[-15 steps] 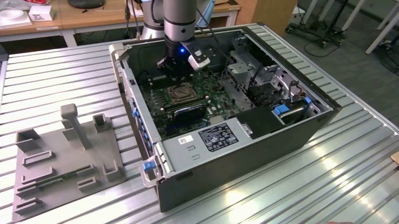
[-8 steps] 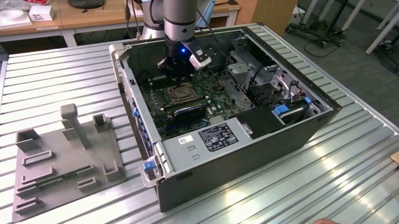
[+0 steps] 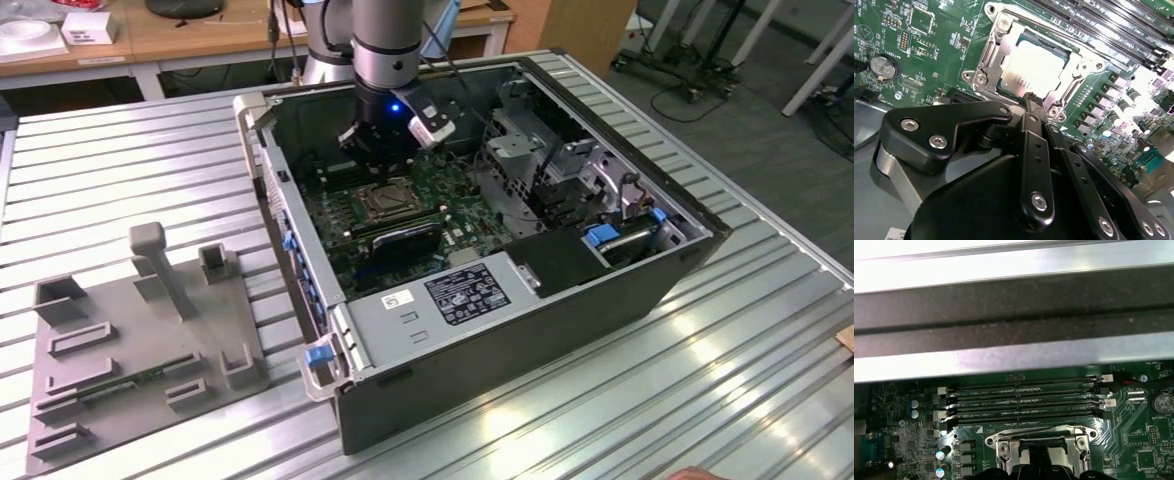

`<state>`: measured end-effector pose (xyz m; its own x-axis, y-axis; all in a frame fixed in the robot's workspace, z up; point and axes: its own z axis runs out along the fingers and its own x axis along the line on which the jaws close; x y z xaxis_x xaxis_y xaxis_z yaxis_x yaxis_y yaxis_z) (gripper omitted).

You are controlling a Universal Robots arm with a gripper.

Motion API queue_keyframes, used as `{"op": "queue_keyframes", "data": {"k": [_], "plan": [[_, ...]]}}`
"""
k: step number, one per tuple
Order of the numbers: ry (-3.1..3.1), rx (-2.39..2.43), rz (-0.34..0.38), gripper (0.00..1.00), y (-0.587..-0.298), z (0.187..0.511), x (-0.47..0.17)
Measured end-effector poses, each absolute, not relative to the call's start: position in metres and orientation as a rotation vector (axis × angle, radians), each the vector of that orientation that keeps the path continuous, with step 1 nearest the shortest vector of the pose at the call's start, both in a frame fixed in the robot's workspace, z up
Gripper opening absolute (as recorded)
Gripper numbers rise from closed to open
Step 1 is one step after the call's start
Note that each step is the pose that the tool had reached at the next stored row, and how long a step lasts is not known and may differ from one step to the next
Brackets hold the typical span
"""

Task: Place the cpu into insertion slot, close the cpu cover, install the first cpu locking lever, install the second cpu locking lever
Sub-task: 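Install the first cpu locking lever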

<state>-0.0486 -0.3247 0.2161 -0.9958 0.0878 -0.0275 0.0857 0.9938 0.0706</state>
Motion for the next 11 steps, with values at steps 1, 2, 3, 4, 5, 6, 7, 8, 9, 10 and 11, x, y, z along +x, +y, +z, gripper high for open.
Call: {"op": "queue_keyframes", "data": {"k": [1,2,3,4,5,6,7,8,9,10,11], "plan": [[3.106,0.135,0.108,0.11,-0.3246,0.2161,-0.0474],[3.106,0.135,0.107,0.11,-0.3246,0.2161,-0.0460],[3.106,0.135,0.107,0.11,-0.3246,0.2160,-0.0445],[3.106,0.135,0.105,0.11,-0.3247,0.2161,-0.0435],[3.106,0.135,0.098,0.11,-0.3246,0.2161,-0.0429],[3.106,0.135,0.075,0.11,-0.3247,0.2161,-0.0427],[3.106,0.135,0.047,0.11,-0.3247,0.2161,-0.0426],[3.106,0.134,0.017,0.11,-0.3246,0.2160,-0.0425],[3.105,0.134,-0.007,0.11,-0.3247,0.2161,-0.0425],[3.105,0.134,-0.009,0.11,-0.3247,0.2161,-0.0425],[3.105,0.134,-0.010,0.11,-0.3247,0.2161,-0.0425]]}}
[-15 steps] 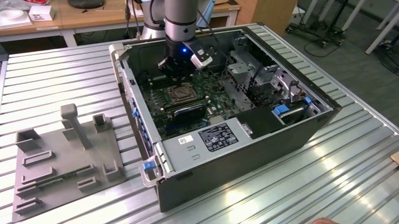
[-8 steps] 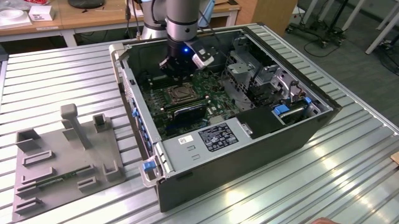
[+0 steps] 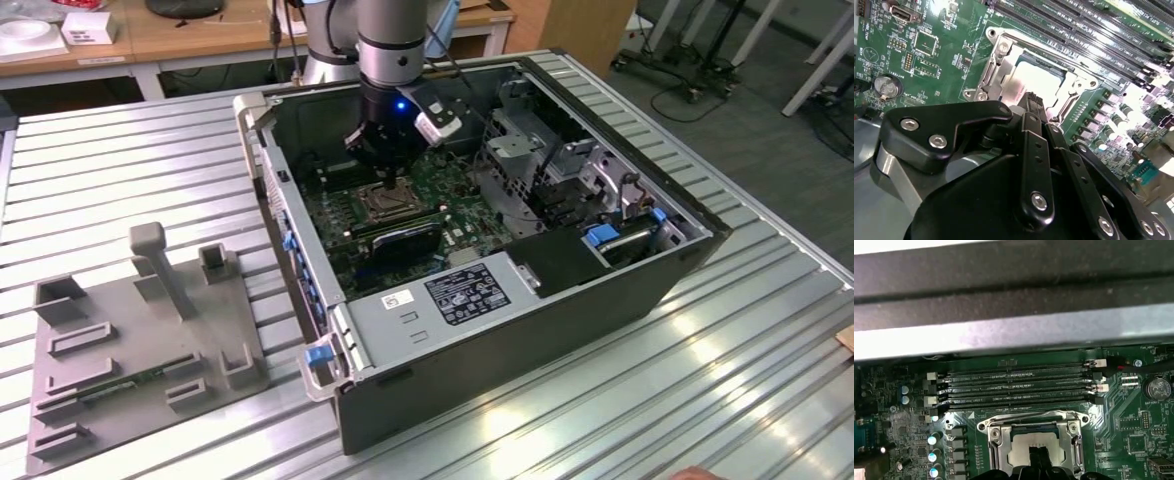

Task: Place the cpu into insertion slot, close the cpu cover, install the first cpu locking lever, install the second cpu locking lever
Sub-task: 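Install the first cpu locking lever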

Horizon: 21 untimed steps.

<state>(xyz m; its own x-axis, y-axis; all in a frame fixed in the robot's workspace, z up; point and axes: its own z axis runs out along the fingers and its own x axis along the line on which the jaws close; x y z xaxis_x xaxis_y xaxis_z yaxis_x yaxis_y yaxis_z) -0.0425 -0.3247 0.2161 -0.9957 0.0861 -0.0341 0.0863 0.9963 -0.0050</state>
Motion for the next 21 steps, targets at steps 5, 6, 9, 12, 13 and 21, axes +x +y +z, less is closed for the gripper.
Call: {"op": "queue_keyframes", "data": {"k": [5,6,9,12,13,21], "plan": [[3.106,0.135,0.029,0.11,-0.326,0.216,-0.043],[3.106,0.135,0.045,0.11,-0.327,0.216,-0.043],[3.106,0.135,0.071,0.11,-0.330,0.216,-0.043],[3.106,0.135,0.076,0.11,-0.335,0.216,-0.042],[3.106,0.135,0.077,0.11,-0.337,0.216,-0.042],[3.106,0.136,0.100,0.11,-0.338,0.219,-0.042]]}}
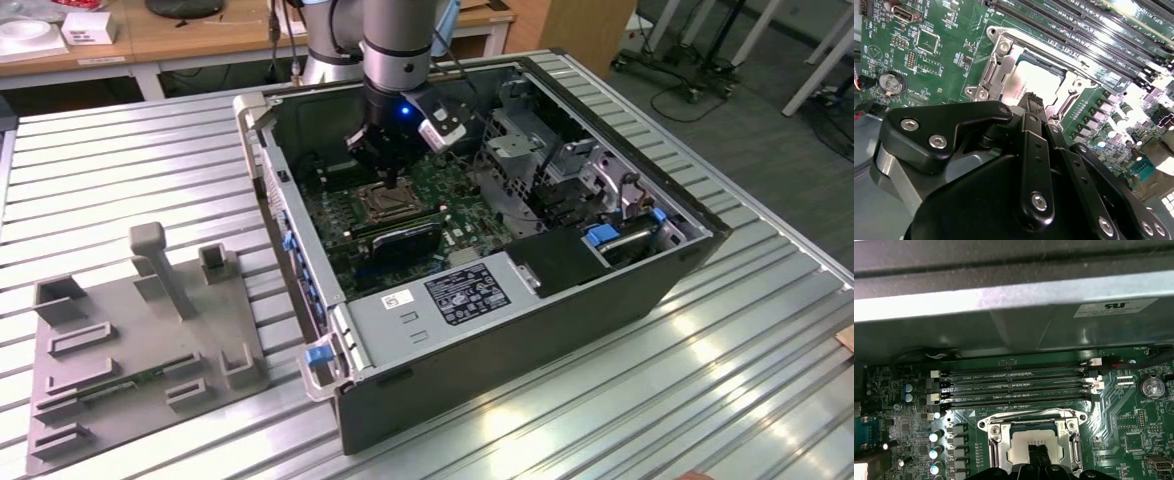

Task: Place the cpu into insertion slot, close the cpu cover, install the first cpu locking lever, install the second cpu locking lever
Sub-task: 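Install the first cpu locking lever, then install the second cpu locking lever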

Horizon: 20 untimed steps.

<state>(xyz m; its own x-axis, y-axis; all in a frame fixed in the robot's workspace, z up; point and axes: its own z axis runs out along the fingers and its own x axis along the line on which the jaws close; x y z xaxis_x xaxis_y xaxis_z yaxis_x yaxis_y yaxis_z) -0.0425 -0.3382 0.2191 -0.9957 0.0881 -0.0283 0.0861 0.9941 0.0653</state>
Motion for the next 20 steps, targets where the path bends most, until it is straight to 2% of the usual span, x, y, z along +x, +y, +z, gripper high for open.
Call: {"op": "queue_keyframes", "data": {"k": [20], "plan": [[3.106,0.136,0.103,0.11,-0.3382,0.2222,-0.0425]]}}
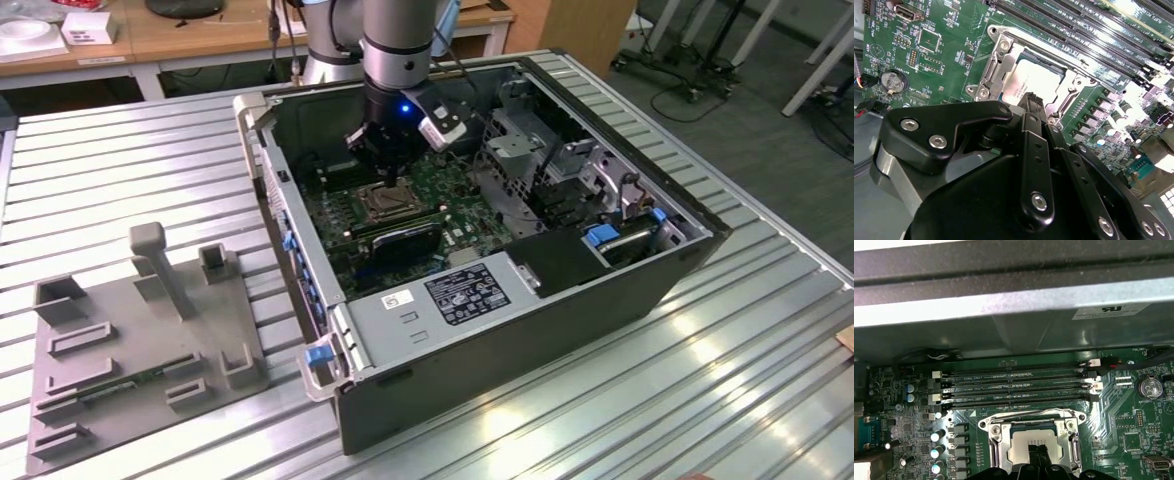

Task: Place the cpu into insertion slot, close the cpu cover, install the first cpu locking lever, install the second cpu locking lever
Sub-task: 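Install the second cpu locking lever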

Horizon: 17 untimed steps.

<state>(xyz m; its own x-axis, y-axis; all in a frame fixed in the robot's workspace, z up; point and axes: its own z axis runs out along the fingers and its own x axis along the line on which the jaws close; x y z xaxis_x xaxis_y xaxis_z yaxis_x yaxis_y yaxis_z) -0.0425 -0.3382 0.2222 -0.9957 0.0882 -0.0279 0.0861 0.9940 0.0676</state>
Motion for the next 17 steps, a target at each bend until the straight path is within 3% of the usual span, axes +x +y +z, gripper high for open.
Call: {"op": "queue_keyframes", "data": {"k": [17], "plan": [[3.106,0.136,0.103,0.11,-0.338,0.233,-0.042]]}}
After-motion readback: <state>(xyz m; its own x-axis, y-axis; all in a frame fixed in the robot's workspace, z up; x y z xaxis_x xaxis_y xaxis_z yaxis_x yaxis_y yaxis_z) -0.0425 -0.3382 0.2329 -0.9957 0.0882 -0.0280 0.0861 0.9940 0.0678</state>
